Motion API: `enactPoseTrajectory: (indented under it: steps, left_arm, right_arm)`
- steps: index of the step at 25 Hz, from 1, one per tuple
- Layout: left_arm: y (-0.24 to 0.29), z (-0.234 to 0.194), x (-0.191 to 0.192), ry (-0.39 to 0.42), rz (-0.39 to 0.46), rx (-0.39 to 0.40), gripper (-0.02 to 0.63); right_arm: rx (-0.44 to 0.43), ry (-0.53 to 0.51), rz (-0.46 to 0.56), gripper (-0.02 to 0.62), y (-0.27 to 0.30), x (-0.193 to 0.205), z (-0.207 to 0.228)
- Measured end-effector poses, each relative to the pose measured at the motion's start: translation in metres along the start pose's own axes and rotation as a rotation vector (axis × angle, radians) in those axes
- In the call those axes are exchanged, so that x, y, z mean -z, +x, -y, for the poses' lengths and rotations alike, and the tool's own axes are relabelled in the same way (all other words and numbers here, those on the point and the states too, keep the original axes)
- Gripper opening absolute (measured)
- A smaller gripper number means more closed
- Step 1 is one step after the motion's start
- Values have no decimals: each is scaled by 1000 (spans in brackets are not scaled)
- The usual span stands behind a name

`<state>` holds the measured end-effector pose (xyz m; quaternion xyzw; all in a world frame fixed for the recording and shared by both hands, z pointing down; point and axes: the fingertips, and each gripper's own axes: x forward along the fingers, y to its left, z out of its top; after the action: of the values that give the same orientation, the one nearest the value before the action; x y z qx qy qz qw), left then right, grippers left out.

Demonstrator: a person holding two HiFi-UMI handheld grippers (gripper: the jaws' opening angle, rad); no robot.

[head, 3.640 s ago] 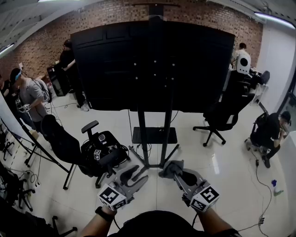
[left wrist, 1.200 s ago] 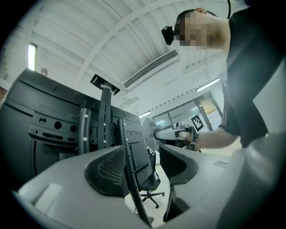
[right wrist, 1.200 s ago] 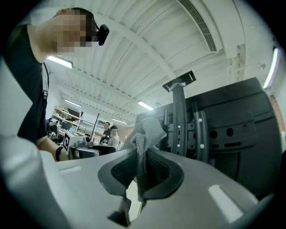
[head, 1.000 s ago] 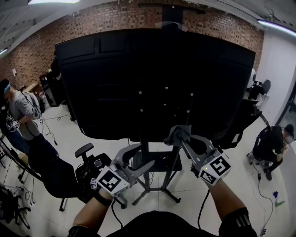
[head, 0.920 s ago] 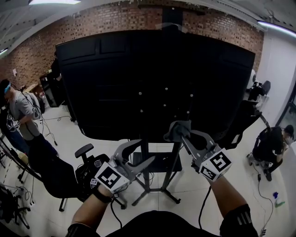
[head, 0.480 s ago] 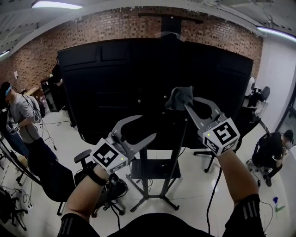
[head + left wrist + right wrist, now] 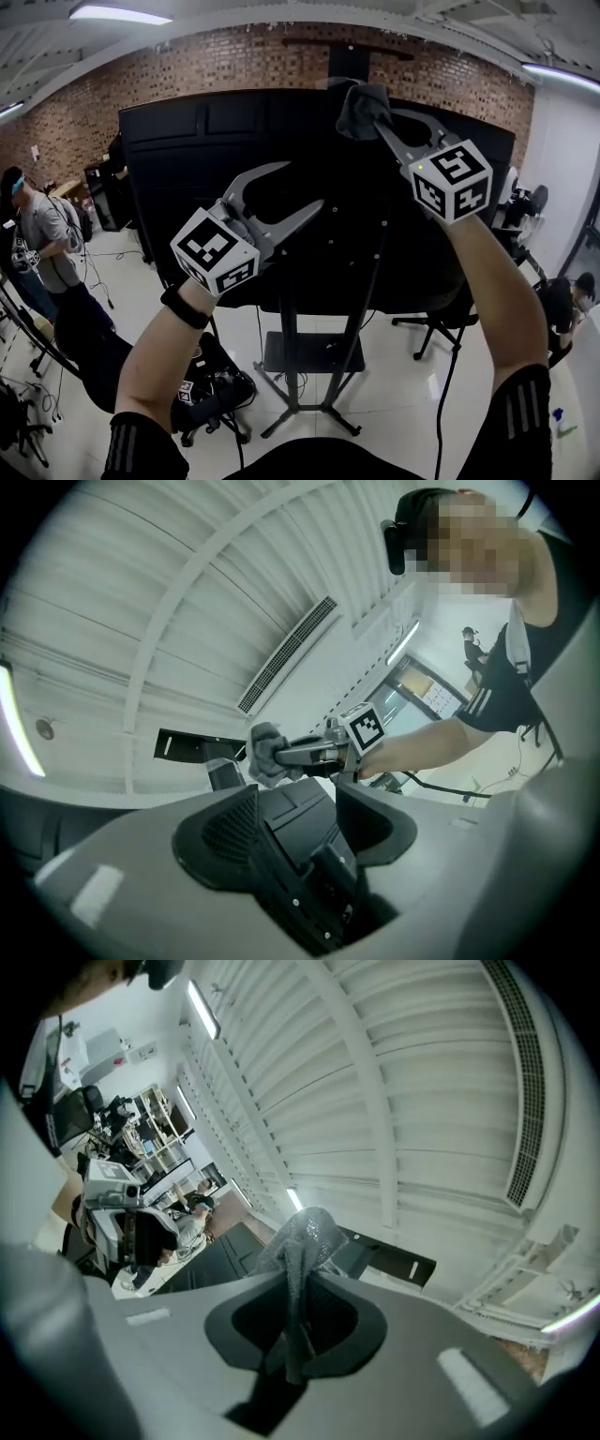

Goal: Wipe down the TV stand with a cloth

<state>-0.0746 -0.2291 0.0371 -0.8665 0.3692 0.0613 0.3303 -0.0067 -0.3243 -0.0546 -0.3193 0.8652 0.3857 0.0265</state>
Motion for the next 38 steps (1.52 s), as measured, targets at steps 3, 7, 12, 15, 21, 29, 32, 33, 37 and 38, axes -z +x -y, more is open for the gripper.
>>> enactPoseTrajectory:
  steps: [3, 7, 12, 15, 21, 29, 32, 33, 37, 38]
  left_arm:
    - [11, -12, -8, 32, 0, 4, 268]
    - [25, -22, -15, 34, 1, 0, 268]
    - [37, -26, -16, 31, -7, 2, 268]
    - [38, -27, -11, 18, -5, -3, 268]
    - [32, -24, 14, -13, -30, -10, 268]
    - [20, -3, 50, -49, -56, -5, 268]
    - [19, 7, 63, -77, -59, -4, 268]
    - [18, 9, 68, -87, -61, -7, 268]
    - [11, 20, 86, -119, -73, -13, 268]
    - [9, 22, 90, -124, -76, -14, 268]
  right_arm:
    - [25, -64, -41, 37, 24, -10, 22]
    - [46, -142, -78, 37, 52, -25, 45]
    - [76, -214, -112, 37, 79, -36, 61]
    - [85, -243, -147, 37, 93, -32, 65]
    - [72, -260, -199, 34, 104, -7, 54]
    - [-10, -324, -259, 32, 89, 36, 11]
    - [-45, -352, -294, 32, 79, 58, -9]
    - [-57, -382, -308, 32, 77, 66, -17]
    - [-119, -548, -361, 32, 65, 100, -53]
    - [-137, -576, -374, 32, 62, 109, -62]
